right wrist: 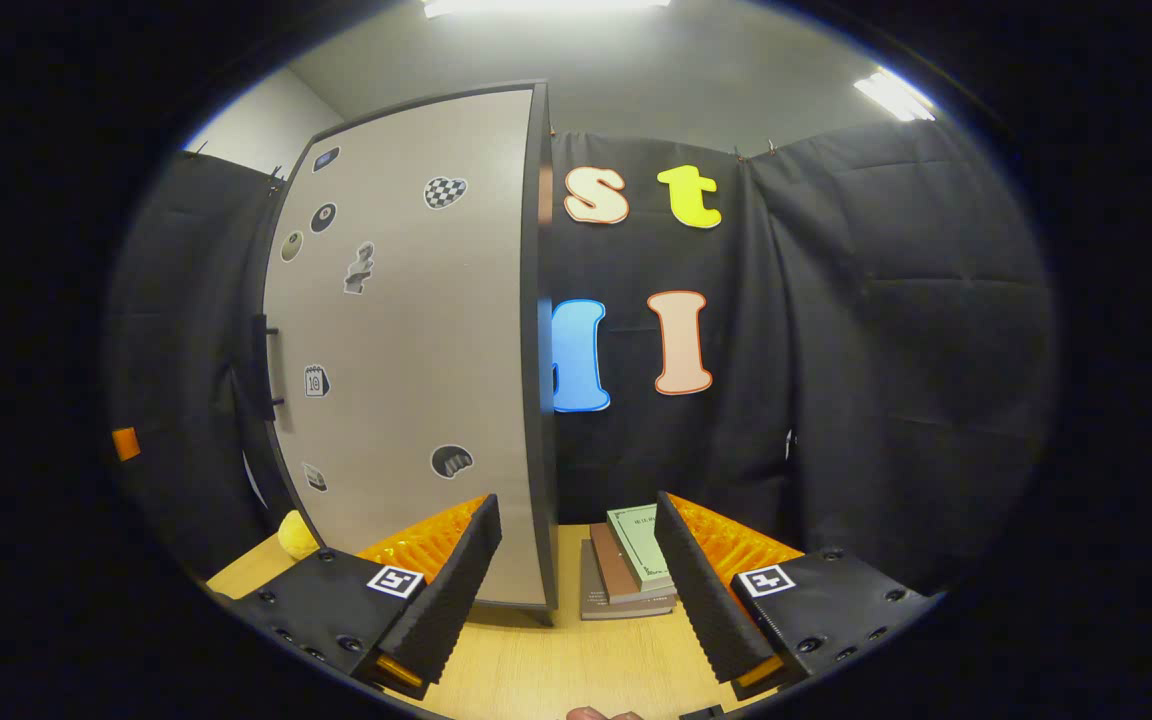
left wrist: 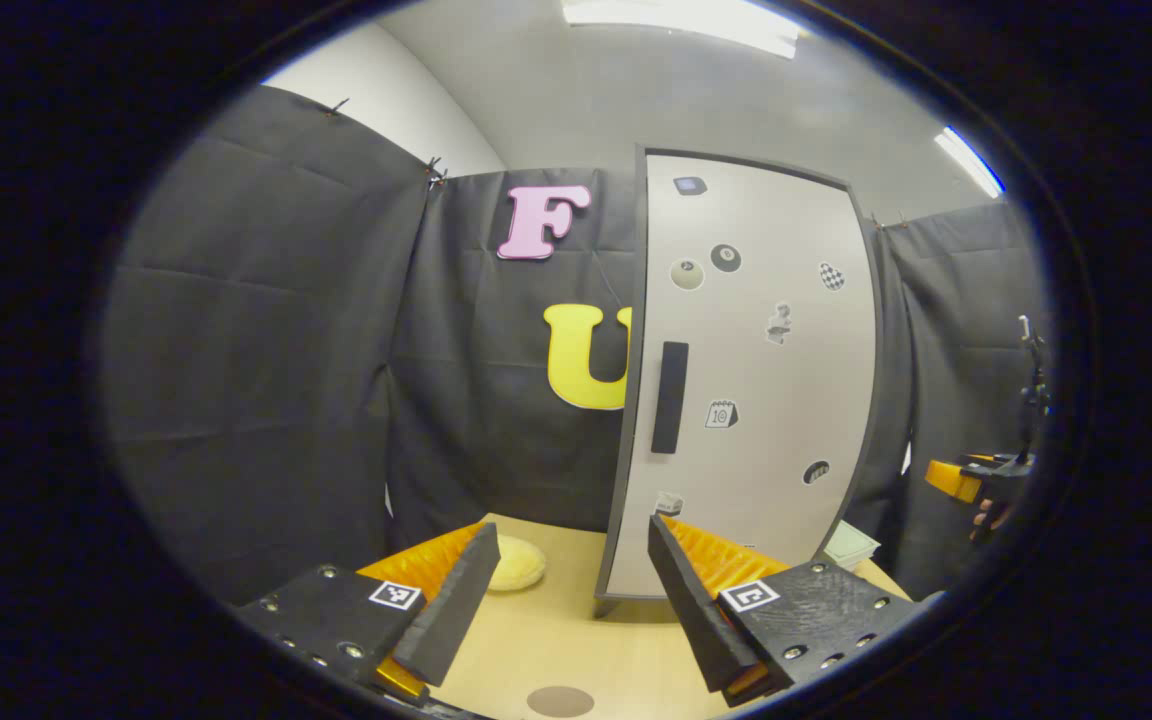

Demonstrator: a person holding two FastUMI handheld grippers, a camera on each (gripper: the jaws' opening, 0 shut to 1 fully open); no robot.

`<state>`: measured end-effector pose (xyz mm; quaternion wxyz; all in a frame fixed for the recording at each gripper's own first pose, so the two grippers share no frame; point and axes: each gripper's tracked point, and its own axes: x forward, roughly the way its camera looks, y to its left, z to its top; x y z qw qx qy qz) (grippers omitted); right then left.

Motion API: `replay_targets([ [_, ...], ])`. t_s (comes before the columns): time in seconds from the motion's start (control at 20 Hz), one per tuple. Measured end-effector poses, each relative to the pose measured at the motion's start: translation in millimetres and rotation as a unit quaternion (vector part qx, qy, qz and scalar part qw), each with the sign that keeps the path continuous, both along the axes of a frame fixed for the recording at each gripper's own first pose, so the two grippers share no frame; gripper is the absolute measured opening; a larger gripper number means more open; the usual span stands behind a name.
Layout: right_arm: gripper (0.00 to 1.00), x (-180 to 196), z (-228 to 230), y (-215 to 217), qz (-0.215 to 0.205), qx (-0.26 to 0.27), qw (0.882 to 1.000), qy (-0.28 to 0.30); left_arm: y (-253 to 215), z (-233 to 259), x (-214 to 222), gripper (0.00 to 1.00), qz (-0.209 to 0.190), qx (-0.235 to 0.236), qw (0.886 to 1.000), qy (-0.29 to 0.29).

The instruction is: Open the cabinet door with the right hand, grasp the bottle in the cabinet with the left hand and place it on the coaster, then close the cabinet door with the right hand.

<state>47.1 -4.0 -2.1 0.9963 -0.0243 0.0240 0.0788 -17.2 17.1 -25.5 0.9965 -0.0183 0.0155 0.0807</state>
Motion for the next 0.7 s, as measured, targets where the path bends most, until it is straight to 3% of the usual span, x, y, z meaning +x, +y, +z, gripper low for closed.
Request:
replay_targets([
  [0.1,0.98,-1,-2,-3,-0.005,-0.003,1.000,0.004,6,-4,6,0.96,0.002,0.010,1.000,0.005],
  [0.2,0.98,-2,3,3,-0.011,-0.001,1.000,0.000,8,-6,11,0.89,-0.006,0.012,1.000,0.007],
  [0.25,0.97,-3,5,11,-0.009,0.004,1.000,0.000,12,-7,15,0.96,-0.011,0.013,1.000,0.008],
  [0.35,0.98,-7,15,30,-0.005,0.017,1.000,0.000,19,-11,17,0.94,-0.020,0.014,1.000,0.017],
  [0.4,0.93,-9,24,41,0.000,0.025,1.000,-0.004,24,-11,18,0.93,-0.025,0.023,0.999,0.016],
  [0.45,0.97,-11,31,55,0.007,0.031,0.999,-0.006,31,-10,18,0.89,-0.026,0.032,0.999,0.016],
  [0.55,0.98,-13,43,81,0.021,0.034,0.999,-0.011,36,-12,17,0.93,-0.038,0.038,0.998,0.018],
  [0.65,0.93,-14,58,107,0.033,0.032,0.999,-0.024,39,-17,16,0.89,-0.055,0.032,0.998,0.017],
  [0.7,0.98,-14,64,124,0.043,0.034,0.998,-0.027,41,-20,15,0.89,-0.061,0.031,0.997,0.018],
])
